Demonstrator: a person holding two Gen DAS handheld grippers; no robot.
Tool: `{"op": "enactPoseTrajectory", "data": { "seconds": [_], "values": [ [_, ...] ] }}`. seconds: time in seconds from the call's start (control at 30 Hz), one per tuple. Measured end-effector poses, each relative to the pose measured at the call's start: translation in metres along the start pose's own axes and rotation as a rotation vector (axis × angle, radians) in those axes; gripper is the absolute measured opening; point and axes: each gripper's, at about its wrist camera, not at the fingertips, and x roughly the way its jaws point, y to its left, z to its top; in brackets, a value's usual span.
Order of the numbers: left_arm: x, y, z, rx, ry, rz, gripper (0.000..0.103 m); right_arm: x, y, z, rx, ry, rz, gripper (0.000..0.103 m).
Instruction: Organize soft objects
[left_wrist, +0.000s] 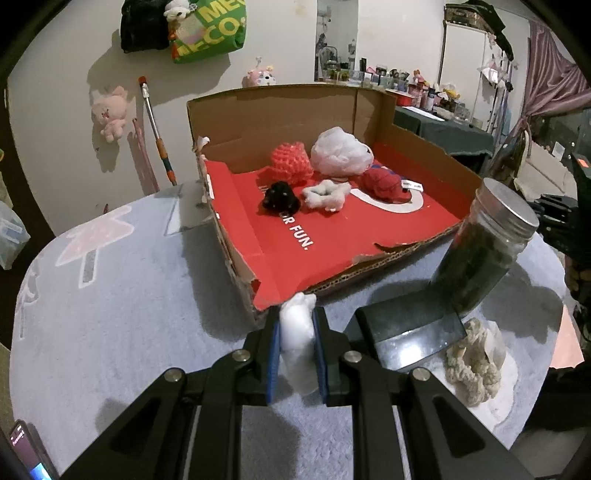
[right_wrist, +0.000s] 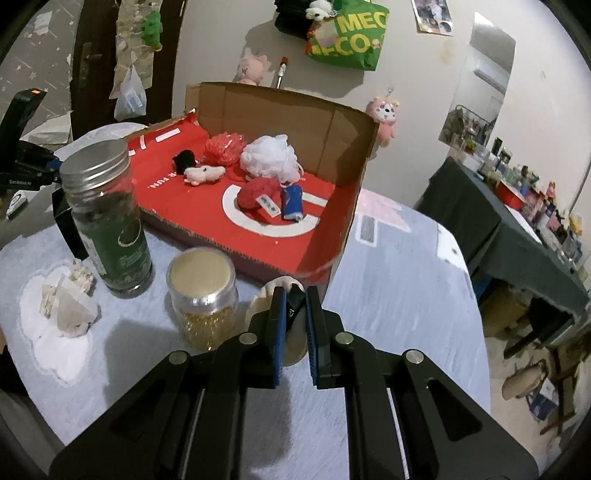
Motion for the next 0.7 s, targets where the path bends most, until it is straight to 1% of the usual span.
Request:
{"op": "enactPoseTrajectory", "data": {
  "seconds": [0.3, 0.4, 0.53, 0.6, 0.7],
  "values": [
    [-0.004, 0.000, 0.014, 0.028, -0.008, 0.001, 0.016, -0.001, -0.001, 0.020, -0.033, -0.027, 0.020, 0.009],
    [-0.002, -0.002, 0.024, 0.043, -0.009, 0.000, 0.016, 0.002, 0.001, 0.031, -0.047, -0.039, 0.031, 0.010],
    [0.008, -0.004, 0.043, 0.044, -0.003, -0.023, 0.016, 0.013, 0.001, 0.051, -0.038, -0.045, 0.077, 0.010],
    [0.018, -0.006, 0.054, 0.033, 0.013, -0.040, 0.016, 0.025, 0.000, 0.061, -0.017, -0.024, 0.116, 0.010],
    [0.034, -0.010, 0.067, 0.022, 0.047, -0.043, 0.016, 0.045, -0.001, 0.073, 0.008, 0.024, 0.152, 0.009]
  ]
}}
